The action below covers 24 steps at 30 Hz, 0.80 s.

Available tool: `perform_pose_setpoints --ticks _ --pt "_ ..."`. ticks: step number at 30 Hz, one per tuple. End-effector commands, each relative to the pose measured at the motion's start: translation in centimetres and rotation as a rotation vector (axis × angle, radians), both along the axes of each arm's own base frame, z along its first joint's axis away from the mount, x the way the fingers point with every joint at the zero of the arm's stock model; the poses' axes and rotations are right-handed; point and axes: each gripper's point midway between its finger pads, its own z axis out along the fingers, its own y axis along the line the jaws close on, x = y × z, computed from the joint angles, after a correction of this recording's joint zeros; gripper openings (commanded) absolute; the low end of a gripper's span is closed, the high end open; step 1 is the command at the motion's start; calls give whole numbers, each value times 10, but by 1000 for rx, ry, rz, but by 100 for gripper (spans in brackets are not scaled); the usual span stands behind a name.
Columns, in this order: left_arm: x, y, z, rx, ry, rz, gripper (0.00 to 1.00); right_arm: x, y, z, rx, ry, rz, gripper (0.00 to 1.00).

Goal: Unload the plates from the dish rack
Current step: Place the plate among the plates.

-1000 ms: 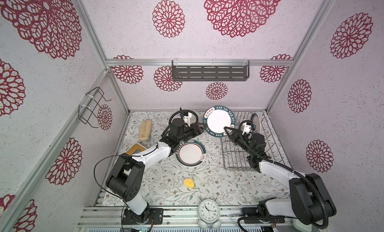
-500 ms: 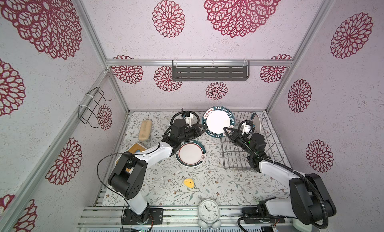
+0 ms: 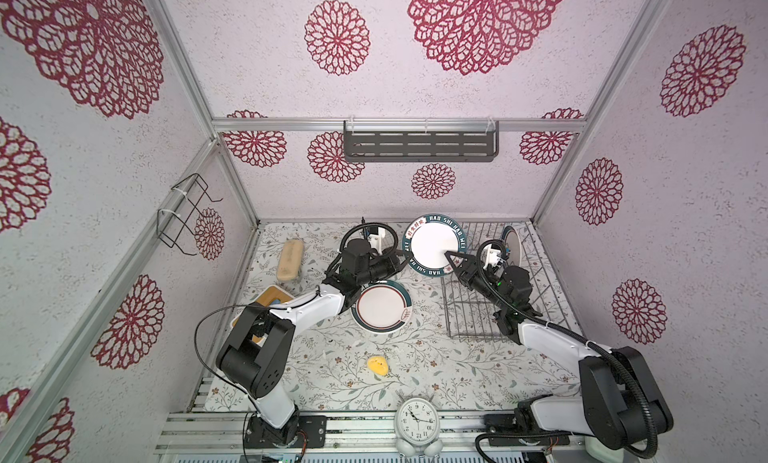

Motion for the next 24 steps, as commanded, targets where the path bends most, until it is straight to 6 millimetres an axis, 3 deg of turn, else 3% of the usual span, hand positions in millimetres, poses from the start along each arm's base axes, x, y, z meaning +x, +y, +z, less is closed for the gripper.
perform_pose_setpoints --ticks 1,10,24 --pt "-2 14 31 -17 -85 27 0 -3 0 34 -10 -114 3 58" --pt "-6 52 20 59 -43 97 0 1 -8 25 -102 -89 -36 70" --pt "-21 105 -40 257 110 177 0 4 -16 14 -197 -46 -72 73"
